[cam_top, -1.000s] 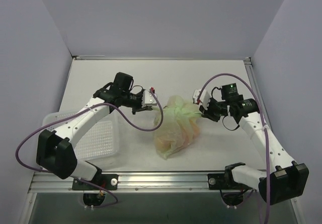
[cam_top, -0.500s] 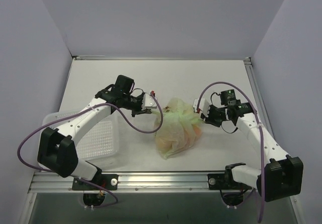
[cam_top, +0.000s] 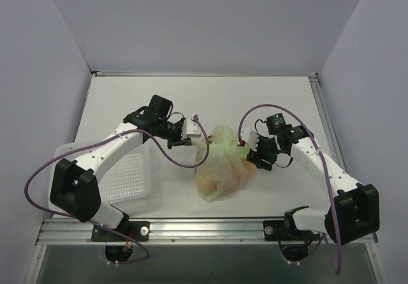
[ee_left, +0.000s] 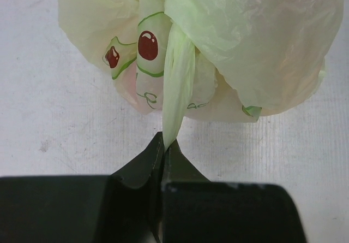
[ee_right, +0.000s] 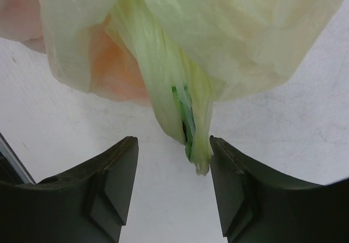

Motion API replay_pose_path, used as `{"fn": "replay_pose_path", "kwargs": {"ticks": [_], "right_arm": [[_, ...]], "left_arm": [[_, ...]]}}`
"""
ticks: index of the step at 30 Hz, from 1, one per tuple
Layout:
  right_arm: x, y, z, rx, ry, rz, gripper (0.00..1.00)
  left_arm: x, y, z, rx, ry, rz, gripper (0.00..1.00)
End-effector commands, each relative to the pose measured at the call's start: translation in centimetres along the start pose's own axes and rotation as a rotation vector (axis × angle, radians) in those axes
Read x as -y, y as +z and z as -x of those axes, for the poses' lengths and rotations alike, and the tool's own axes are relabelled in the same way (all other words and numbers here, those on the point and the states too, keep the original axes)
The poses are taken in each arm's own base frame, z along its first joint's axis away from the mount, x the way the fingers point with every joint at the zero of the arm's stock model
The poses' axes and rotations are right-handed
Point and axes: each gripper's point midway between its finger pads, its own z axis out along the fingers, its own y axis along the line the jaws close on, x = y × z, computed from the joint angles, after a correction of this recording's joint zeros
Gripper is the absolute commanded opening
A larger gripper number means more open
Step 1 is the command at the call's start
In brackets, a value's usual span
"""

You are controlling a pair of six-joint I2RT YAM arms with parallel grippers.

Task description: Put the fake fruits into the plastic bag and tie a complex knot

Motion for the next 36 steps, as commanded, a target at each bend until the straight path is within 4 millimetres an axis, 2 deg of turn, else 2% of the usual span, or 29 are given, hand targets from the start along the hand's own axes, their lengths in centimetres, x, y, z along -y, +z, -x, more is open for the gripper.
{"fn": "replay_pose_path", "kwargs": {"ticks": [1,5,7,10,11,13,14,17,23,26,29,30,31,32,33,34,36], "right_arm": [[0.0,0.1,0.4,-0.021,0.026,-0.009,0.55],[1.3,0.2,1.5,0.005,0.051,-0.048,0.54],[1.5,0.5,1.8,0.005,0.067,-0.040,0.49],[1.9,1.1,1.9,-0.003,0.081,-0.033,0.28],[1.9,1.3,1.8,-0.008,0.083,-0.026,0.14],[1.9,1.2,1.9,-0.002,0.085,-0.030,0.03],[2.0,0.9,2.1,0.010,0.086,-0.042,0.00],[1.8,0.4,2.6,0.036,0.088,-0.050,0.00],[1.7,-0.8,3.8,0.090,0.105,-0.072,0.00],[1.6,-1.2,4.3,0.115,0.123,-0.075,0.00],[1.4,-1.4,4.3,0.119,0.122,-0.079,0.00],[1.3,-1.4,4.1,0.116,0.119,-0.079,0.00],[1.3,-1.5,4.0,0.113,0.117,-0.084,0.00],[1.4,-1.6,3.6,0.105,0.121,-0.100,0.00],[1.5,-1.7,3.4,0.099,0.126,-0.108,0.00],[1.6,-1.8,3.1,0.095,0.137,-0.117,0.00],[2.3,-2.4,2.2,0.090,0.189,-0.149,0.00]], "left_arm": [[-0.5,-0.5,1.7,0.031,0.027,0.009,0.00],[-0.2,-0.4,1.6,0.032,0.029,0.007,0.00],[-0.2,-0.2,1.6,0.035,0.023,0.004,0.00],[-0.4,-0.3,1.9,0.042,0.011,0.013,0.01],[-0.5,-0.3,1.9,0.042,0.008,0.016,0.10],[-0.7,-0.7,2.1,0.040,0.028,0.030,0.25],[-0.6,-0.8,1.9,0.034,0.044,0.035,0.42],[-0.6,-1.0,2.0,0.024,0.143,0.048,0.64],[-1.0,0.9,2.6,-0.039,0.238,0.053,0.66],[-1.5,2.2,2.3,-0.081,0.250,0.059,0.63],[-1.6,3.5,1.7,-0.119,0.225,0.060,0.46],[-2.0,3.9,1.4,-0.127,0.205,0.064,0.30],[-2.3,3.9,0.9,-0.148,0.184,0.083,0.04],[-2.3,3.9,0.4,-0.158,0.153,0.090,0.00],[-2.7,3.6,0.1,-0.163,0.141,0.108,0.00],[-2.3,3.4,-0.6,-0.171,0.127,0.104,0.00],[-3.2,2.1,-0.8,-0.156,0.103,0.162,0.00]]}}
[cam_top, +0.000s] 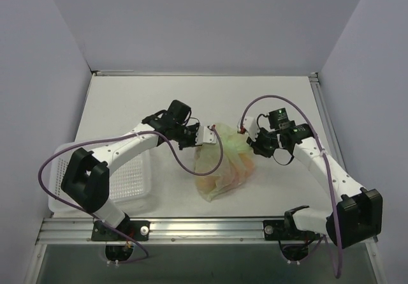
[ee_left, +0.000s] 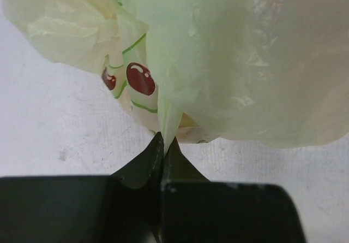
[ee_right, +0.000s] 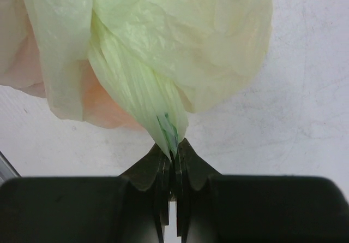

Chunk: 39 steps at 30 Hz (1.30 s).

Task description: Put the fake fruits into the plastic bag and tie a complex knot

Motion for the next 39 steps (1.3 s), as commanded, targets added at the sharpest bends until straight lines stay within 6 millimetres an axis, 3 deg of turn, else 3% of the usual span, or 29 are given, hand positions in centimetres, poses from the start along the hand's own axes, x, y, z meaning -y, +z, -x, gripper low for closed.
{"fn": "replay_pose_path", "kwargs": {"ticks": [1,3,11,15,19,28,31,35,36,37,39], "right_arm": [[1.3,-1.6,-1.1,-0.006,0.079,-0.072,0.00],[2.2,-2.1,-2.2,-0.013,0.160,-0.102,0.00],[3.8,-3.5,-6.5,-0.063,0.330,-0.207,0.00],[4.9,-4.2,-10.4,-0.103,0.431,-0.243,0.00],[5.3,-4.2,-13.4,-0.140,0.478,-0.241,0.00],[4.8,-2.7,-14.9,-0.165,0.494,-0.199,0.00],[4.3,-2.6,-13.7,-0.137,0.464,-0.162,0.00],[2.5,-3.3,-10.0,-0.099,0.404,-0.063,0.00],[2.0,-3.1,-8.5,-0.092,0.367,-0.042,0.04],[2.4,-3.8,-7.0,-0.067,0.360,-0.051,0.22],[1.6,-4.3,-5.5,-0.062,0.346,-0.028,0.47]], "left_arm": [[-2.5,-2.4,-1.2,-0.010,-0.069,0.139,0.00],[-3.1,-3.6,-1.5,-0.001,-0.121,0.183,0.00],[-4.2,-7.0,-6.4,-0.066,-0.321,0.310,0.00],[-3.4,-7.1,-8.7,-0.104,-0.375,0.312,0.00],[-2.5,-6.4,-9.5,-0.112,-0.375,0.278,0.00],[-1.9,-4.7,-11.2,-0.172,-0.365,0.219,0.00],[-1.4,-5.1,-8.4,-0.099,-0.339,0.156,0.00],[-0.4,-5.8,-2.0,0.031,-0.270,0.123,0.00],[-0.5,-6.0,-0.8,0.053,-0.253,0.122,0.00],[-0.2,-5.9,-0.1,0.063,-0.255,0.117,0.00],[0.3,-5.5,1.0,0.074,-0.243,0.098,0.00]]}}
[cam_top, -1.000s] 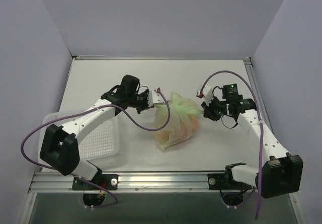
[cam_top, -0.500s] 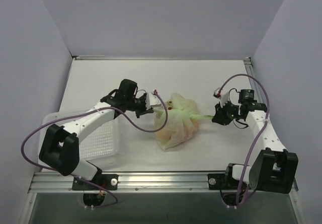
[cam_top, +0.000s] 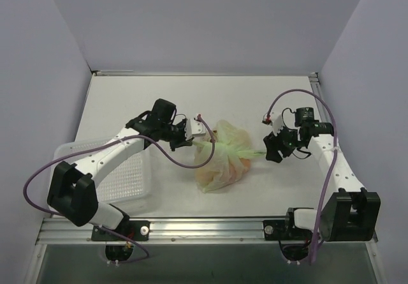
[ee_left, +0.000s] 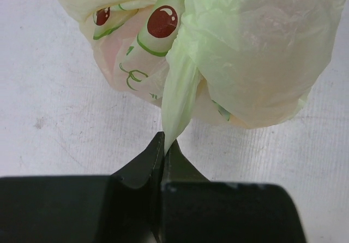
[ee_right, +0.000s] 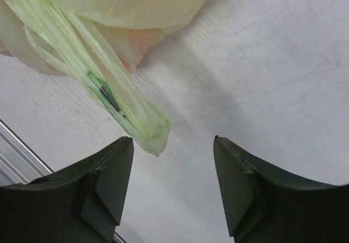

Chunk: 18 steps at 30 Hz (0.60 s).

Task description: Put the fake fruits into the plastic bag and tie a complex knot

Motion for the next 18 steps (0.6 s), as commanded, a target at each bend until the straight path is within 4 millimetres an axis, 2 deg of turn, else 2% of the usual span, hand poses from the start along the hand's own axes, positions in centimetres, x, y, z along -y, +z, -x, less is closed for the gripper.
{"fn": "replay_pose_path", "kwargs": {"ticks": [1,3,4,6,11,15,18], "right_arm": [[-0.7,-2.6,1.2,-0.066,-0.033,-0.076,0.65],[-1.1,-3.2,2.6,-0.048,-0.065,-0.096,0.71],[-1.9,-3.1,3.2,-0.051,-0.103,-0.083,0.71],[-2.3,-2.9,3.5,-0.078,-0.141,-0.089,0.72],[-3.9,-0.6,4.1,-0.135,-0.224,-0.037,0.72],[-3.9,1.6,4.7,-0.154,-0.245,-0.033,0.68],[-3.7,3.2,4.2,-0.200,-0.246,-0.008,0.64]], "left_arm": [[0.0,-1.9,1.8,-0.024,-0.014,0.044,0.00],[0.3,-1.5,2.0,-0.024,-0.018,0.033,0.00],[0.3,-1.5,2.3,-0.017,-0.025,0.031,0.00],[0.1,-1.1,2.5,-0.014,-0.038,0.027,0.00],[-0.5,-0.6,3.6,0.017,-0.051,0.032,0.03],[-0.6,-0.2,3.6,0.031,-0.058,0.033,0.03],[-0.6,0.0,3.6,0.037,-0.064,0.033,0.04]]}}
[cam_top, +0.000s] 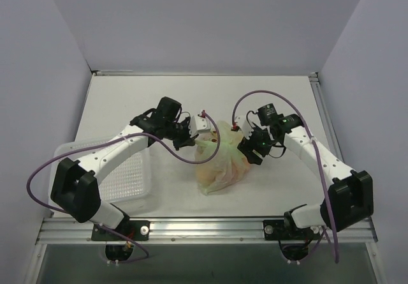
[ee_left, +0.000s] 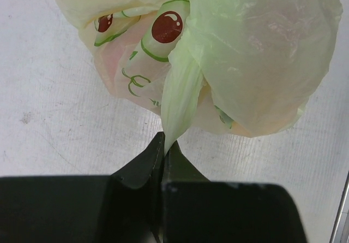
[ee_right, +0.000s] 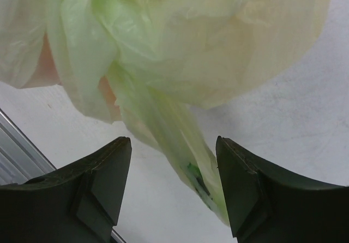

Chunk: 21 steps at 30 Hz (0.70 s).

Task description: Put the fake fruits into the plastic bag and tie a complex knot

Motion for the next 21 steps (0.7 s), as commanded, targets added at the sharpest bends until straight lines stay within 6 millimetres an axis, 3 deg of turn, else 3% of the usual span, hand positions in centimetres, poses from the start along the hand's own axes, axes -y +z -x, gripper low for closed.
{"fn": "replay_pose_path", "kwargs": {"ticks": [1,6,12,15,21], "right_arm": [[0.7,1.3,-0.2,-0.058,0.009,-0.005,0.63],[0.6,1.8,0.9,-0.039,0.032,0.010,0.63],[0.2,-2.3,4.6,0.123,0.061,-0.023,0.75],[-0.2,-3.6,6.3,0.168,0.091,0.011,0.76],[-0.5,-1.6,8.5,0.191,0.062,0.046,0.78]], "left_arm": [[-0.9,-0.3,2.7,0.084,0.019,0.023,0.04],[-1.1,-0.1,2.7,0.098,0.010,0.035,0.04],[-0.8,-0.2,2.8,0.132,0.010,0.038,0.04],[-0.9,0.2,3.2,0.166,0.003,0.034,0.06],[-1.3,0.5,4.2,0.194,-0.018,0.031,0.11]]}}
